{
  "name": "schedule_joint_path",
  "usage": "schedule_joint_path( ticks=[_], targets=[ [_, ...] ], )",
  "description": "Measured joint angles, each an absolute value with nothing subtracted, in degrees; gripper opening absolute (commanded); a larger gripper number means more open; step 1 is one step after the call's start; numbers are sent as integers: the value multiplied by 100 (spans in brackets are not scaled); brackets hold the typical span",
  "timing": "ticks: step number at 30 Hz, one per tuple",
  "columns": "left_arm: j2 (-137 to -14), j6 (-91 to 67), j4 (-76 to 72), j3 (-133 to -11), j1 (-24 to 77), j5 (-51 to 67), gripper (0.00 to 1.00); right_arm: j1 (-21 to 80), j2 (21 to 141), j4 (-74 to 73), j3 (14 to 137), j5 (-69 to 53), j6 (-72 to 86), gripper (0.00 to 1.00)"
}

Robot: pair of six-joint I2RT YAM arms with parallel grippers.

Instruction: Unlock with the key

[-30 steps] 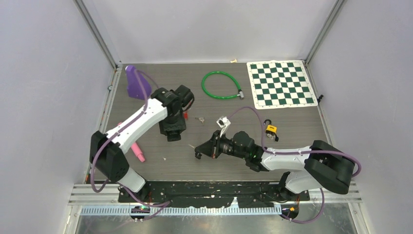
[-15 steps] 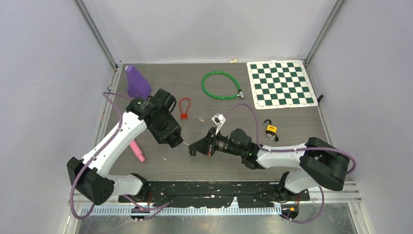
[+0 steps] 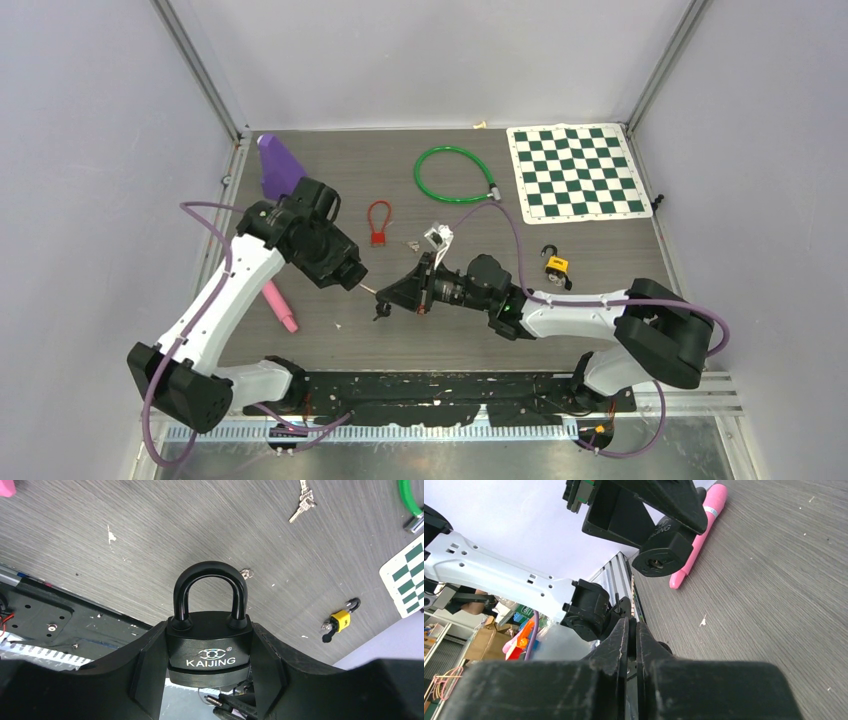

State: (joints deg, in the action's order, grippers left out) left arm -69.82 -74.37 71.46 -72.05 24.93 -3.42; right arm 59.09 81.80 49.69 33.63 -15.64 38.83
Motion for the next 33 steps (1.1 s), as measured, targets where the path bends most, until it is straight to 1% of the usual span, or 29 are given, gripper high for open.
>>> schedule_joint_path(
  ticks=[6,15,33],
  targets=[
    [-7008,-7437,7118,-7338,2388,-331,0,5732,8237,4974,3518,-1743,3826,5],
    [-7002,-7450,6910,-7338,2311,-200,0,5544,8746,5175,3820,-2023,3951,6],
    [-6635,-7553,6484,-6934,2263,-86,0,5461,8903,5354,3782,-1929,4451,5]
  ],
)
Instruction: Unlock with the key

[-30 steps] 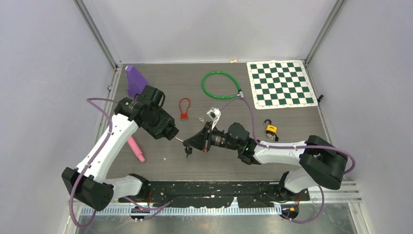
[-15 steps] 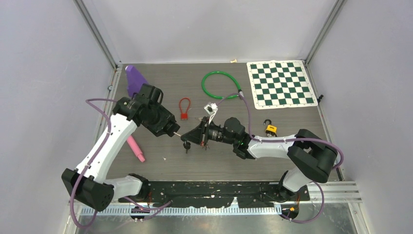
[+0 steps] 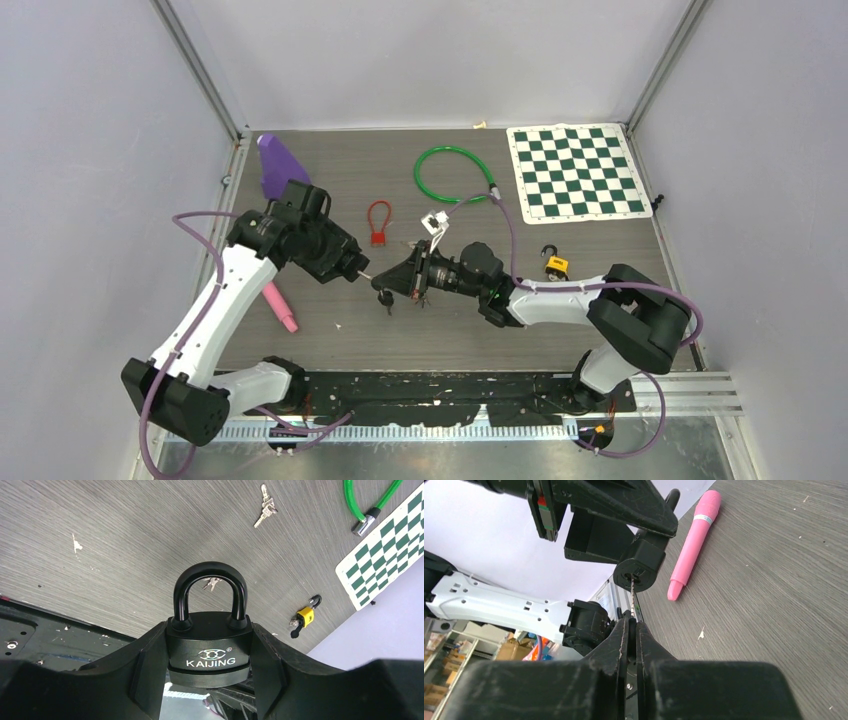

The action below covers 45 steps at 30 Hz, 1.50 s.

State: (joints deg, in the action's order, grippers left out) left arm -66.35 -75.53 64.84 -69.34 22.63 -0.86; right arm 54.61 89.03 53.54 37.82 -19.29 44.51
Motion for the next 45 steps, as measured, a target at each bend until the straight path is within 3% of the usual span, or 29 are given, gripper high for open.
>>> schedule_joint_path(
  ticks=[31,45],
  targets=[
    [-6460,-7609,5900,-6285,2182,-246,0,5339,9343,4845,4104,-2211,6519,5],
    [-6438,-7605,5664,-6198,2123,-419,0,5315,10064,6243,3979,-2235,7533,5]
  ],
)
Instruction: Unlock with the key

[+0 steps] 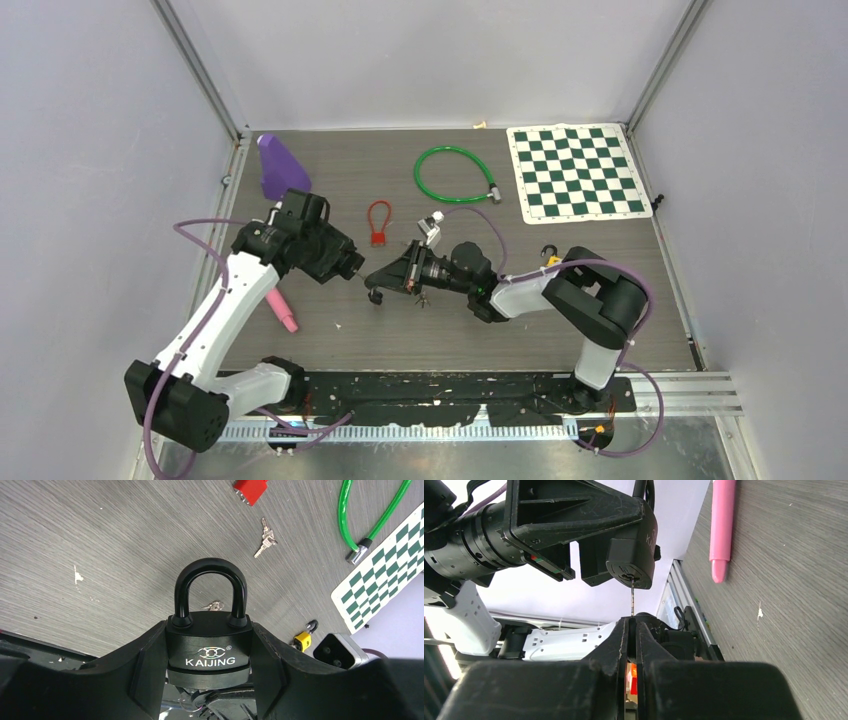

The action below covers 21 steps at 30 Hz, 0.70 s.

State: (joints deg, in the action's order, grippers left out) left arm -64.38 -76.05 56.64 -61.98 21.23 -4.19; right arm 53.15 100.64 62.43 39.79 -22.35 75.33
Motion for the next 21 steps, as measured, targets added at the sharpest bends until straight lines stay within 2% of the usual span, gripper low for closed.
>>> schedule_joint_path(
  ticks=[8,21],
  targets=[
    [-6567,-7583,5647,-6213,2126,-425,0,5315,10132,6381,3929,-2200,7728,5],
    [-6632,-7489,5494,-6246,2139,-113,0,5376,9290,4923,3997,-1782,6604,5]
  ],
)
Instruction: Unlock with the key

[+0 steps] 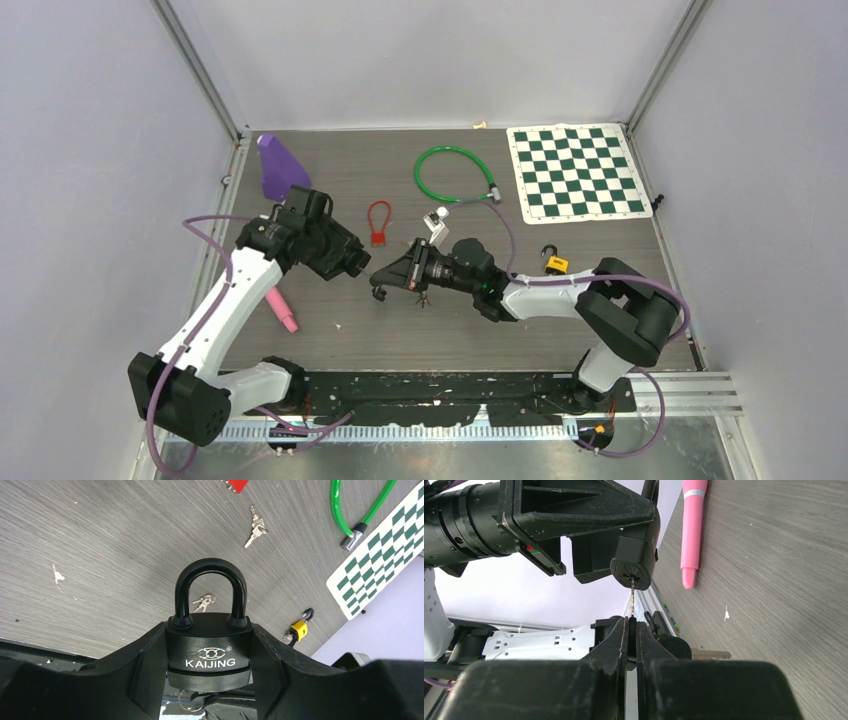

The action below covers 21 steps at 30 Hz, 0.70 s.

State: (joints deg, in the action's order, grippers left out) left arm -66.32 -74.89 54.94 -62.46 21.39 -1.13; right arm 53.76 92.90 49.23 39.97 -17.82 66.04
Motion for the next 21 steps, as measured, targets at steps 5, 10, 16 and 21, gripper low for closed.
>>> schedule_joint_path(
  ticks=[5,10,16,21],
  targets=[
    [-6624,-7476,5341,-6246,2189,-106,0,5408,9122,4943,3872,-1374,6340,5],
    [-6663,-7448,5468,-6313,2307,-193,0,5481,9111,5227,3677,-1186,6316,5],
    [-7050,-7240,5835,-6882,2633,-635,0,5481,9139,5533,3562,-1033,6307,6],
    [-7791,-6993,6423,-7822,3002,-1052,0,5382,9343,6490,3253,-891,6451,5]
  ],
)
